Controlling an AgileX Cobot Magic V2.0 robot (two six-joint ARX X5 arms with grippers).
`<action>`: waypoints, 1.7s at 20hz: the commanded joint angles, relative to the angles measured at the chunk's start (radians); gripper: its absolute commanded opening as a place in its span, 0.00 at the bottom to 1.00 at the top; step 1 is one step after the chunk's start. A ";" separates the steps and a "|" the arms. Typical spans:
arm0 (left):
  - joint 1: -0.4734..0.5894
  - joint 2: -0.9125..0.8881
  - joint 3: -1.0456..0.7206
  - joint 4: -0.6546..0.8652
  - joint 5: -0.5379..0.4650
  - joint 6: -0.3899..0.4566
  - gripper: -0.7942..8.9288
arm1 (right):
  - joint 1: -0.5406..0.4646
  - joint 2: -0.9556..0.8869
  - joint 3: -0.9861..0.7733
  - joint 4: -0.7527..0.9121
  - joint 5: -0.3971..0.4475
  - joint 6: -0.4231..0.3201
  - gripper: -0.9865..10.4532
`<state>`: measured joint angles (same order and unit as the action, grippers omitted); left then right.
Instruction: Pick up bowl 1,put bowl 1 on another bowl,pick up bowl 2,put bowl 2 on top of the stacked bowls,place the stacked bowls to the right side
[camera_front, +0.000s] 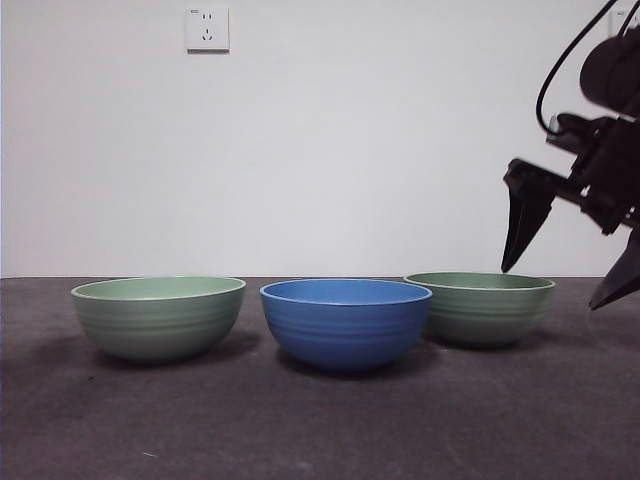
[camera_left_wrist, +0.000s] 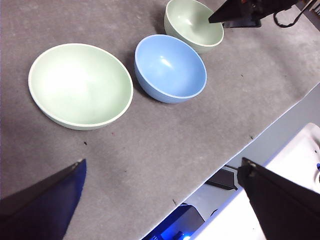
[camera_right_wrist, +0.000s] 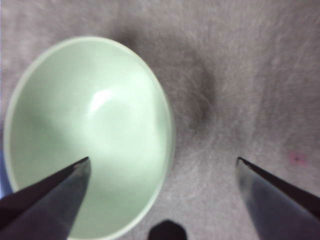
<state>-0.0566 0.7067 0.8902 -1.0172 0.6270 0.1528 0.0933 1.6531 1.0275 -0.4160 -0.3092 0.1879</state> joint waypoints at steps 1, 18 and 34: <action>-0.003 -0.002 0.003 0.006 0.001 -0.003 0.70 | 0.008 0.028 0.002 0.028 0.004 0.006 0.35; -0.003 -0.002 0.003 0.006 0.001 -0.003 0.70 | 0.010 -0.041 0.011 0.070 -0.006 0.003 0.08; -0.003 0.006 0.003 0.012 -0.052 -0.004 0.70 | 0.396 -0.040 0.110 -0.020 0.161 -0.002 0.08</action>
<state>-0.0574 0.7151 0.8902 -1.0092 0.5743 0.1524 0.4877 1.6066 1.1378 -0.4419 -0.1528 0.1864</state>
